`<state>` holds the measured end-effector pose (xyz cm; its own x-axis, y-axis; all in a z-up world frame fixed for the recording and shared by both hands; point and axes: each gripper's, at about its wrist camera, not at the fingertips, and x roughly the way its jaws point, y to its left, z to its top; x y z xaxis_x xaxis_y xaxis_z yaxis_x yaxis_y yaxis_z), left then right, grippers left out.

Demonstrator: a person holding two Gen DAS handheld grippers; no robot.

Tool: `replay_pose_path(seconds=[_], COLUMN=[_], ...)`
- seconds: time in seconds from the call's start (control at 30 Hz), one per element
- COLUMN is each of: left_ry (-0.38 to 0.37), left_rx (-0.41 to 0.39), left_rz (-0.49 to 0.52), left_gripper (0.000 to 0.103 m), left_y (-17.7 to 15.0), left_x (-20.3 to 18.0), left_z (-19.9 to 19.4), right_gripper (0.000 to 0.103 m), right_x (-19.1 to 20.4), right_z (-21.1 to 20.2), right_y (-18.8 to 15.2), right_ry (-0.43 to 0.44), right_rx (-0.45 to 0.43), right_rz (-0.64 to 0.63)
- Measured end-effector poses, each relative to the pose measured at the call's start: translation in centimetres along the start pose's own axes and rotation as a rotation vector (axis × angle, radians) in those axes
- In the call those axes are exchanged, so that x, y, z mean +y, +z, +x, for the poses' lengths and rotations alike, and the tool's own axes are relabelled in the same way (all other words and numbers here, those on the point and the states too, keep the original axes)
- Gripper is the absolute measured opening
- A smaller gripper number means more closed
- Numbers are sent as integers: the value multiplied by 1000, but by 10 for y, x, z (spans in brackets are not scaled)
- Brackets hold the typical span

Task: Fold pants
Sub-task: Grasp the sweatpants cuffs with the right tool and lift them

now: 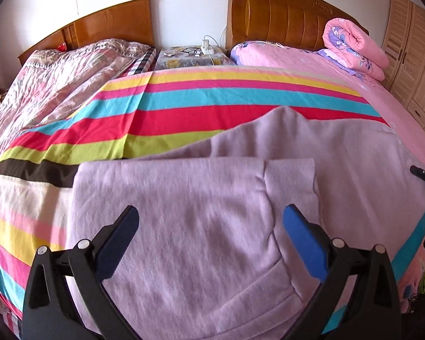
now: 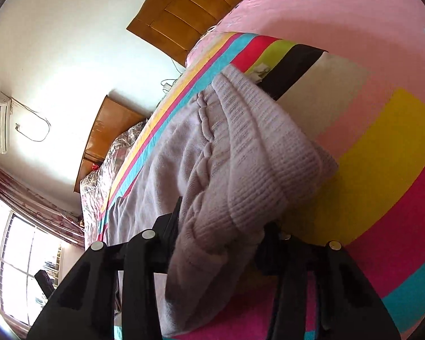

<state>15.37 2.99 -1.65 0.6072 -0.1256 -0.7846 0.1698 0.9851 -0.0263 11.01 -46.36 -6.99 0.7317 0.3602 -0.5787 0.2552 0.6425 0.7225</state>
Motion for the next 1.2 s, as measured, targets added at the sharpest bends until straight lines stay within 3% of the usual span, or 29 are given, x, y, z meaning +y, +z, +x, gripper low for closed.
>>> replay_pose_path(seconds=[0.1, 0.17, 0.3, 0.4, 0.53, 0.67, 0.77, 0.83, 0.9, 0.93, 0.97, 1.03, 1.2], left_ry=[-16, 3, -24, -44, -58, 3, 17, 11, -5, -19, -39, -107, -400], left_rx=[71, 16, 33, 27, -127, -206, -210, -206, -201, -196, -193, -194, -190], left_rz=[76, 88, 93, 108, 18, -157, -283, -341, -372, -381, -387, -405, -483], left_gripper=[102, 102, 102, 101, 101, 101, 101, 101, 101, 101, 101, 101, 101], left_y=[-17, -26, -25, -23, -23, -39, -62, -80, -98, -104, -109, -120, -118], left_x=[-19, -24, -21, -18, 20, 84, 127, 148, 163, 168, 170, 174, 167], left_z=[28, 31, 34, 24, -25, -62, -79, -88, -93, -95, -97, -100, -92], right_gripper=[41, 37, 32, 31, 31, 31, 31, 29, 23, 23, 24, 24, 26], right_x=[-3, -10, -8, 56, 189, 306, 356, 363, 345, 334, 328, 329, 327], right_z=[-2, -4, -16, -30, -29, 9, 55, 95, 128, 137, 135, 131, 127], right_y=[-1, -2, -6, -11, -46, -135, -224, -288, -351, -372, -381, -372, -370], right_ry=[5, 34, 69, 13, -52, -36, 3, 6, -59, -111, -129, -119, -131], right_rx=[-27, -57, -139, -216, -233, -176, -59, 62, 167, 151, 76, 72, 28], right_rz=[18, 41, 109, -119, -621, -1086, -1386, -1586, -1789, -1867, -1904, -1863, -1842])
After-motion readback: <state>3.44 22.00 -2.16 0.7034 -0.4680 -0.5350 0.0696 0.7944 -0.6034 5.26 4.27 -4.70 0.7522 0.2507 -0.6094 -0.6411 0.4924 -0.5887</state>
